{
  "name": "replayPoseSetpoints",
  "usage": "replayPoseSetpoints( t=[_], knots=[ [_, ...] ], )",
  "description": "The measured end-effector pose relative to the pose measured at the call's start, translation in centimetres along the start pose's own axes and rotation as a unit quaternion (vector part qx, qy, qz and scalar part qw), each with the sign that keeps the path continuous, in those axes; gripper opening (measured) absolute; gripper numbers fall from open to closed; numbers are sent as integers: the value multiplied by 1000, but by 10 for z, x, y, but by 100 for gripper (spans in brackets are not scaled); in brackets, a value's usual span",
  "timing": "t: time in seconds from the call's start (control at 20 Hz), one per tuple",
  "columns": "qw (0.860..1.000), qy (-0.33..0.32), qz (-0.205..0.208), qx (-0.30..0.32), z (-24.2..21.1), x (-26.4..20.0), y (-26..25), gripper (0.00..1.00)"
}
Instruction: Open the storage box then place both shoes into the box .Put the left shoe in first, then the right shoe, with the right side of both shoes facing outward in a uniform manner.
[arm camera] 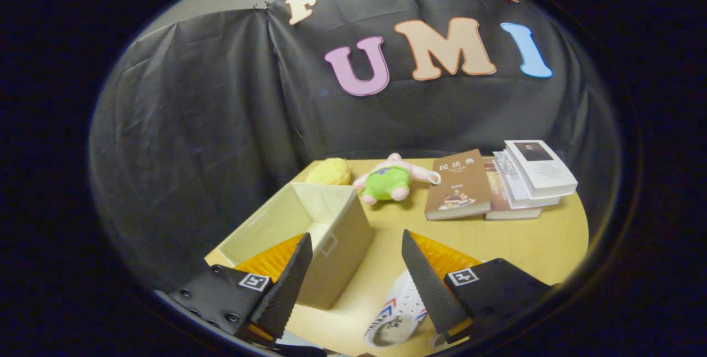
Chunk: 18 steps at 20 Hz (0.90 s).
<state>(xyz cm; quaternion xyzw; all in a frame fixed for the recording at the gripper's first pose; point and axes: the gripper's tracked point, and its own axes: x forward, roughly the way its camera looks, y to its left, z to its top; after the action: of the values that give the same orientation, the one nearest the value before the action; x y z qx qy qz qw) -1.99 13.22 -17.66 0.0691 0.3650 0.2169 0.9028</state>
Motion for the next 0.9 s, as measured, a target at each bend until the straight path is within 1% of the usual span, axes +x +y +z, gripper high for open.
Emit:
replayPoseSetpoints(
  t=[0.15, 0.4, 0.6, 0.85, 0.9],
  knots=[
    [999, 37, -15, -18, -38, 3, -26, 100],
    [995, 100, -24, -18, -97, 18, -55, 99],
    [987, 152, -31, -28, -138, 21, -71, 99],
    [975, 216, -31, -44, -175, 29, -80, 98],
    [973, 223, -34, -48, -178, 36, -83, 93]
  ],
)
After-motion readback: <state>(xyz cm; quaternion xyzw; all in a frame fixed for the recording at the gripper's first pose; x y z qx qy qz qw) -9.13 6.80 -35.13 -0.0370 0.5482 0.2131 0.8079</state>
